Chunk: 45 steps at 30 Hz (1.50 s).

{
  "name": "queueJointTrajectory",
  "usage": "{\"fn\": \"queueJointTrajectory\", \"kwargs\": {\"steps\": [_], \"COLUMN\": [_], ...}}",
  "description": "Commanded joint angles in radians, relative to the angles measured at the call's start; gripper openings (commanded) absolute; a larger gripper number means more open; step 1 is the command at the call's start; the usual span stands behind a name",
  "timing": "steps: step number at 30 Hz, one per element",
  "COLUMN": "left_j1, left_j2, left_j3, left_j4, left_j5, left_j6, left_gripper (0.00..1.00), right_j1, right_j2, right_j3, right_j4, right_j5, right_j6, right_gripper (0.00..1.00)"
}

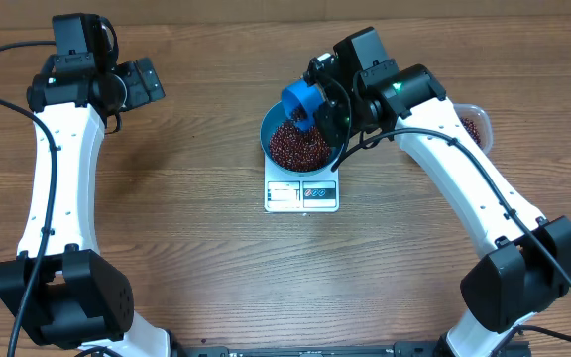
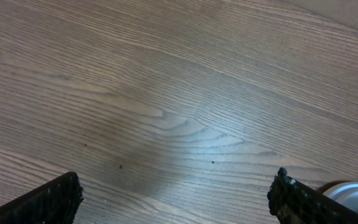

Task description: Scoop item into bowl and weigh 150g on scale

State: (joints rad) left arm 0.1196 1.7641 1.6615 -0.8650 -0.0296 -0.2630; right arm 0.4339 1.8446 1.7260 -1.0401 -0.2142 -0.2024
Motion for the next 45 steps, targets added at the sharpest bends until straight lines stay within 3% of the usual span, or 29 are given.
{"fn": "queueJointTrajectory", "kwargs": {"steps": [1, 8, 18, 24, 35, 45], "left_j1": [-0.008, -0.008, -0.008, -0.008, -0.008, -0.008], "left_j2": [0.009, 0.009, 0.009, 0.009, 0.009, 0.009], "left_j3": [0.007, 0.007, 0.007, 0.007, 0.007, 0.007], "left_j4": [0.002, 0.002, 0.002, 0.002, 0.002, 0.002], "left_j5": [0.004, 0.004, 0.004, 0.004, 0.004, 0.004], "left_j6": [-0.003, -0.003, -0.003, -0.003, -0.003, -0.003], "left_gripper": [1.00, 1.00, 1.00, 1.00, 1.00, 0.99], "right_j1": [-0.034, -0.189, -0.566, -0.672, -0.631, -0.479], "right_j2": [-0.042, -0.070, -0.069, -0.069, -0.068, -0.068], "right_j3": [0.066, 0.146, 0.145, 0.145, 0.143, 0.137], "right_j4": [-0.003, -0.080, -0.249, -0.330, -0.365, -0.365], "right_j5": [-0.092, -0.094, -0.080, 0.010, 0.273, 0.554], "right_j6": [0.025, 0.042, 0.045, 0.045, 0.046, 0.102], "right_gripper": [0.04, 0.04, 0.04, 0.04, 0.04, 0.04]}}
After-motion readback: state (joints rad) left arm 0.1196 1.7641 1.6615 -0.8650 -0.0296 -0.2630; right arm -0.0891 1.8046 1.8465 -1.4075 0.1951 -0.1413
